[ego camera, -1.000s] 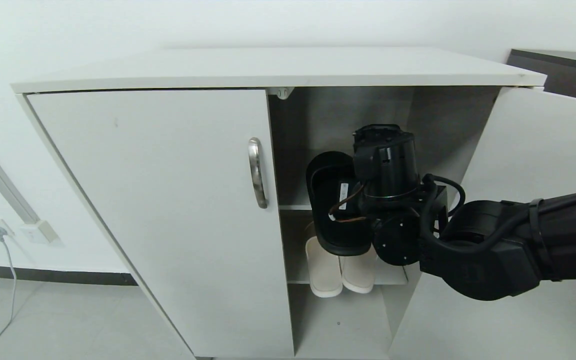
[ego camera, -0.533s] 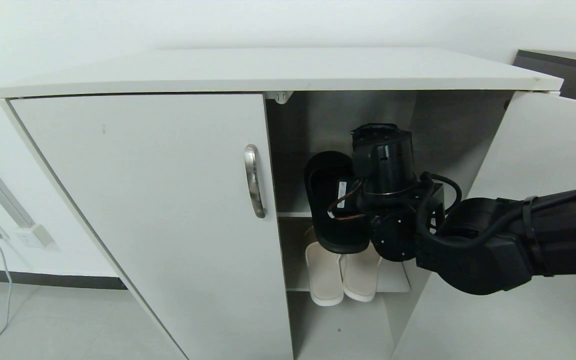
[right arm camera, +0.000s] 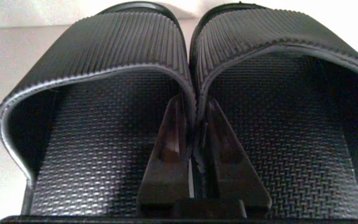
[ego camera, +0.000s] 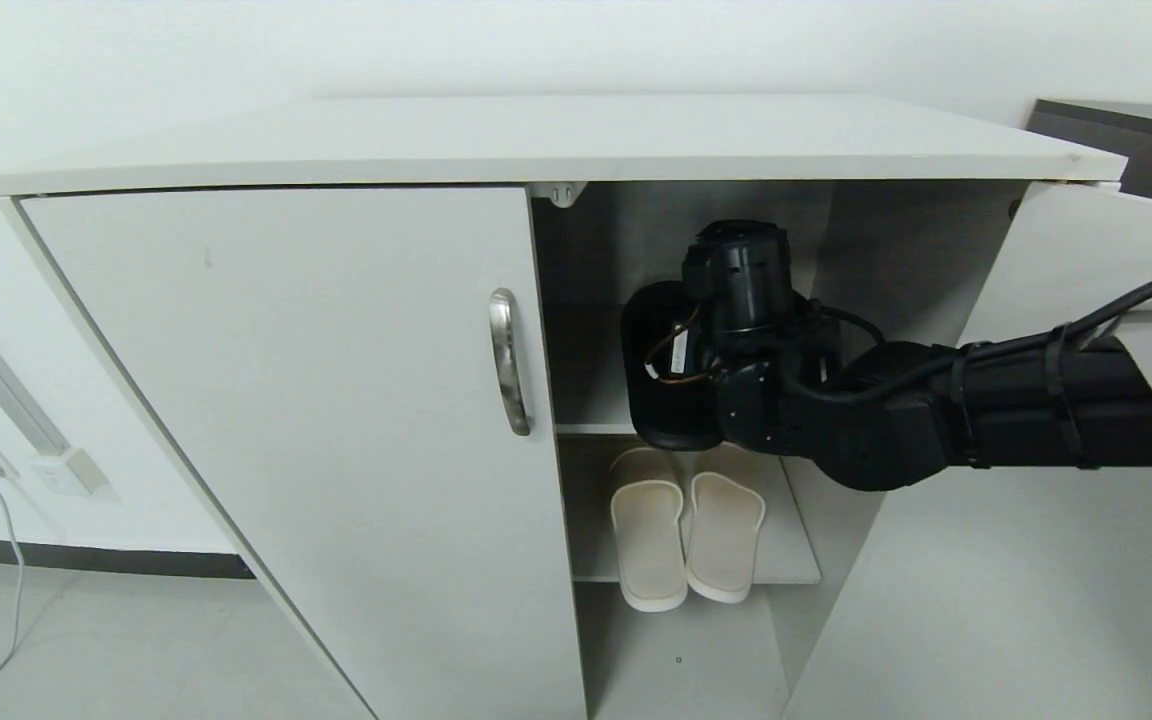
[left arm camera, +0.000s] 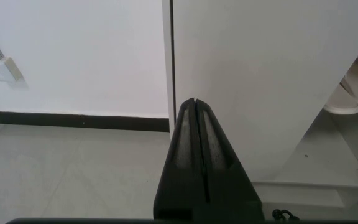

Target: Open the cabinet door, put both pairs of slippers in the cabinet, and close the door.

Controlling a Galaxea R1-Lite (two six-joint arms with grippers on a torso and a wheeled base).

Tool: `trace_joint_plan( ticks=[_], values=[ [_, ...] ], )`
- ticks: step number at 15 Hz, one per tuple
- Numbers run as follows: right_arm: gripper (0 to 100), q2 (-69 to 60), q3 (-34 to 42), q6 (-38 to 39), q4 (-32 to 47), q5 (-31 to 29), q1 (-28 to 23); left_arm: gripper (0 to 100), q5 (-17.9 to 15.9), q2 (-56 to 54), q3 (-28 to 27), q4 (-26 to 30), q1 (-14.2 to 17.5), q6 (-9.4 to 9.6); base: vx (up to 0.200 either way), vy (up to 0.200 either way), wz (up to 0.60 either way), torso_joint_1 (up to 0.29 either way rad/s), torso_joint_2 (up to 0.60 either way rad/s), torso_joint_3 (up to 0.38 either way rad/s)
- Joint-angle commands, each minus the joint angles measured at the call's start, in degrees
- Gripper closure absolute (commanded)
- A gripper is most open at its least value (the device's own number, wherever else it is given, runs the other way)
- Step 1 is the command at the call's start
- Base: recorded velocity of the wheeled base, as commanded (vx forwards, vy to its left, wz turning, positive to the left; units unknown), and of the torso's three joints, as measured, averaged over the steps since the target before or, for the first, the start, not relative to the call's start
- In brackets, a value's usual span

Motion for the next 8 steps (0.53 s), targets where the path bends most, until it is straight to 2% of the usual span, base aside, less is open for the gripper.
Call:
trace_joint_plan(
  ticks=[1,8],
  values=[
    [100,1.57,-2.63,0.01,1.24,-0.05,-0.21,100,0.0,0.09,0.02,-0.01,0.03,0.0,0.0,0.0,0.0,0.0,0.0,0.0],
    [100,4.03,-5.1,-0.6,1.59,-0.14,-1.27,100,0.0,0.09,0.02,-0.01,0.03,-0.09,0.0,0.0,0.0,0.0,0.0,0.0]
  ],
)
